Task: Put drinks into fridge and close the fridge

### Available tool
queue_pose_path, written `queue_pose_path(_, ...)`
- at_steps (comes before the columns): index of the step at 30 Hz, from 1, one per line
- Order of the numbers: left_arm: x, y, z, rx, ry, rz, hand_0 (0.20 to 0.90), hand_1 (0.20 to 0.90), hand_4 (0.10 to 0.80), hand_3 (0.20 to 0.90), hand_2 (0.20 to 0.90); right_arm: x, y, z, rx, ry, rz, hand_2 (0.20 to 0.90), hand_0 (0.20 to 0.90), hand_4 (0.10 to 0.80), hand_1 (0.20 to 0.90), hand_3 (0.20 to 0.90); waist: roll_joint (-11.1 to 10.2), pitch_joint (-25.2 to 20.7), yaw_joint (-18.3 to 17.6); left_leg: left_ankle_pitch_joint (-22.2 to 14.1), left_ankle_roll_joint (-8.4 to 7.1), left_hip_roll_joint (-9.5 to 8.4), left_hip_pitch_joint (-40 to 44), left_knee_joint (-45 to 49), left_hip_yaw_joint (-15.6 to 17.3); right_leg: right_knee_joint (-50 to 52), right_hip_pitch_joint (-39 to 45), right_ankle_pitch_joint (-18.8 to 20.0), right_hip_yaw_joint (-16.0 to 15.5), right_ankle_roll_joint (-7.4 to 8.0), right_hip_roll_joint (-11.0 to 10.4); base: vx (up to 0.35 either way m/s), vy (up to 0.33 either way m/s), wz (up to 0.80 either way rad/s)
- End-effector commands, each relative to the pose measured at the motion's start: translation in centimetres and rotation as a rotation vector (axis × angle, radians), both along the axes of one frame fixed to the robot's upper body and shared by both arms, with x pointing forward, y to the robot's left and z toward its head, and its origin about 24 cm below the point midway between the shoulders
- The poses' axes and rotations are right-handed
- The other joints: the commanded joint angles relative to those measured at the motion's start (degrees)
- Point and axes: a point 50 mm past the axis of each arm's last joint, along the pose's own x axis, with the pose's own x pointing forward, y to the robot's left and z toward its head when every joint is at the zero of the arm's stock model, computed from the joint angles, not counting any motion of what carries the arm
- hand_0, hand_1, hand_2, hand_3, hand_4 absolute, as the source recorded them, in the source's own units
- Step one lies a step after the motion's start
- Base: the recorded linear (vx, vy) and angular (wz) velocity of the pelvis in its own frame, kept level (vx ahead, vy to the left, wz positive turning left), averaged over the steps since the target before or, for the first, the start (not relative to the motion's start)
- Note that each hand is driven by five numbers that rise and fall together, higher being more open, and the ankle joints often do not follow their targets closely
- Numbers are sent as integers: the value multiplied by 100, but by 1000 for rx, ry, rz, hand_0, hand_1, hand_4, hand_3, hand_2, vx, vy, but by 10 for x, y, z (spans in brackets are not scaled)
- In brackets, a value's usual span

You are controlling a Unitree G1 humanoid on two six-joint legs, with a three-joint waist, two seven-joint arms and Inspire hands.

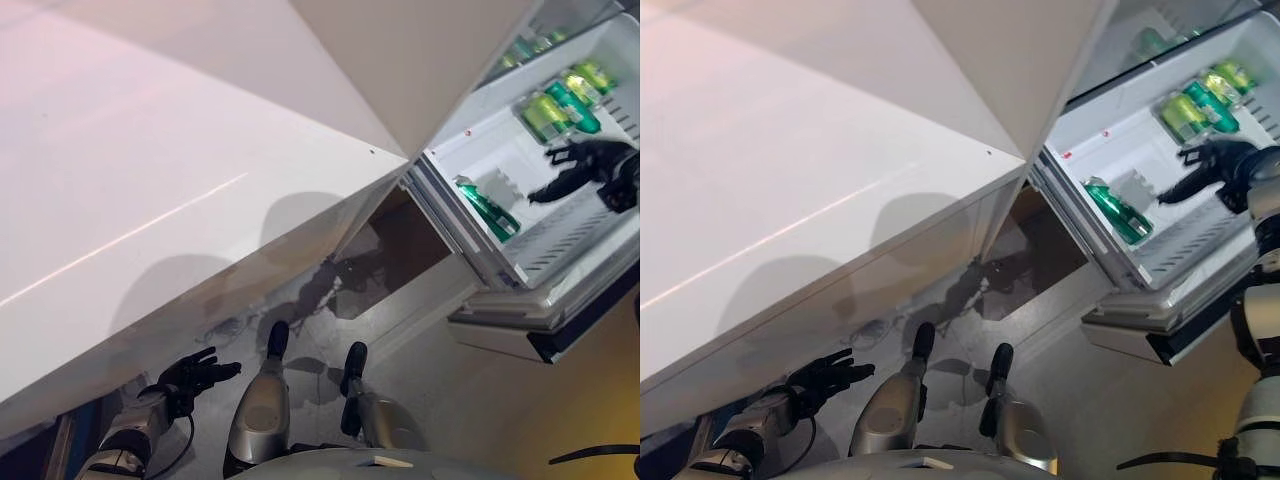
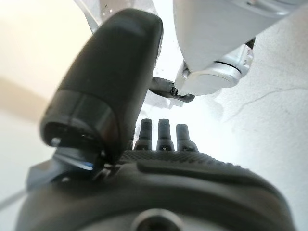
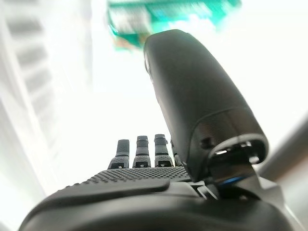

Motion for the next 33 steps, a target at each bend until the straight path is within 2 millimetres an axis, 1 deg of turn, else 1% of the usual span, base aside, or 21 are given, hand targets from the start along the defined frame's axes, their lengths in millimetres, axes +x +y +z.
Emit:
queue_pose_path(1,-57,2,-23,8,181,-26,900,900,800,900,900,-24,-11,35,-169,-239,-82,900,900,800,900,900,71,-1440,-343,-723,233,-251,218,-112,293,129,-49,-214,116,230,182,40,62,-18)
queue_pose_path(2,-60,0,-25,-1,191,-19,900,900,800,900,900,-27,-7,40,-178,-305,-70,900,900,800,900,900,106,-1510,-425,-750,237,-248,268,-112,324,131,-23,-231,159,233,186,54,60,-14)
queue_pose_path(6,-69,-8,-31,-31,222,-5,900,900,800,900,900,-45,5,52,-198,-537,-40,900,900,800,900,900,246,-1758,-695,-859,264,-243,444,-112,423,119,93,-308,329,237,207,62,48,-19)
queue_pose_path(9,-75,-12,-35,-43,236,14,900,900,800,900,900,-60,10,51,-195,-658,-25,900,900,800,900,900,309,-1856,-867,-930,275,-225,564,-112,500,127,169,-357,410,243,202,43,2,-25)
queue_pose_path(10,-77,-12,-36,-43,241,21,900,900,800,900,900,-66,10,48,-188,-688,-27,900,900,800,900,900,320,-1879,-910,-952,285,-224,607,-112,524,152,192,-384,432,239,200,46,-12,-27)
queue_pose_path(11,-81,-12,-37,-39,250,26,900,900,800,900,900,-75,8,40,-181,-708,-36,900,900,800,900,900,329,-1897,-955,-978,301,-228,654,-89,544,231,213,-441,473,224,197,45,-17,-27)
queue_pose_path(12,-84,-13,-37,-41,254,35,900,900,800,900,900,-78,9,37,-179,-722,-34,900,900,800,900,900,349,-1902,-1002,-991,315,-229,673,-67,557,300,218,-484,492,208,193,63,-30,-27)
queue_pose_path(13,-88,-12,-38,-37,264,43,900,900,800,900,900,-88,7,27,-178,-750,-53,900,900,800,900,900,368,-1888,-1059,-1021,339,-226,725,-4,586,479,213,-582,528,175,184,70,-32,-22)
queue_pose_path(15,-92,-13,-39,-35,273,51,900,900,800,900,900,-96,4,17,-180,-753,-77,900,900,800,900,900,380,-1847,-1117,-1097,358,-225,735,166,600,679,199,-669,569,139,175,87,-33,-23)
queue_pose_path(17,-97,-15,-41,-34,288,71,900,900,800,900,900,-109,-2,-1,-173,-761,-119,900,900,800,900,900,408,-1756,-1224,-1236,422,-246,767,440,609,955,217,-797,613,83,168,121,-36,-14)
queue_pose_path(21,-106,-18,-44,-37,310,78,900,900,800,900,900,-130,-13,-35,-136,-771,-211,900,900,800,900,900,436,-1468,-1333,-1633,553,-321,685,1270,614,1663,151,-1141,648,-43,147,94,-20,-9)
queue_pose_path(23,-105,-21,-45,-35,311,68,900,900,800,900,900,-138,-17,-50,-115,-753,-252,900,900,800,900,900,420,-1282,-1378,-1891,620,-361,513,1804,599,2060,43,-1341,662,-114,119,27,-16,-10)
queue_pose_path(25,-96,-24,-44,-28,290,60,900,900,800,900,900,-141,-19,-66,-72,-732,-291,900,900,800,900,900,416,-1047,-1419,-2145,689,-362,239,2355,646,2547,-151,-1559,622,-205,80,-89,-3,-1)
queue_pose_path(27,-90,-26,-43,-23,271,59,900,900,800,900,900,-141,-19,-74,-48,-722,-300,900,900,800,900,900,425,-932,-1435,-2249,731,-360,75,2621,665,2812,-299,-1644,612,-259,65,-124,12,4)
queue_pose_path(28,-83,-26,-42,-19,243,72,900,900,800,900,900,-139,-17,-82,-19,-707,-307,900,900,800,900,900,454,-800,-1448,-2363,777,-344,-154,2950,702,3206,-534,-1777,592,-325,46,-136,18,-2)
queue_pose_path(29,-81,-26,-41,-17,237,76,900,900,800,900,900,-138,-17,-84,-11,-703,-310,900,900,800,900,900,459,-779,-1449,-2409,785,-341,-247,3072,708,3335,-624,-1826,593,-340,38,-164,40,-2)
queue_pose_path(30,-74,-25,-39,-15,215,88,900,900,800,900,900,-136,-15,-91,14,-690,-307,900,900,800,900,900,471,-640,-1459,-2477,817,-343,-429,3323,703,3596,-790,-1891,590,-385,-1,-113,45,-1)
queue_pose_path(33,-67,-22,-37,-6,193,102,900,900,800,900,900,-130,-14,-102,62,-658,-294,900,900,800,900,900,481,-442,-1471,-2593,845,-352,-755,3733,645,4048,-1093,-2045,604,-475,-49,-70,44,2)
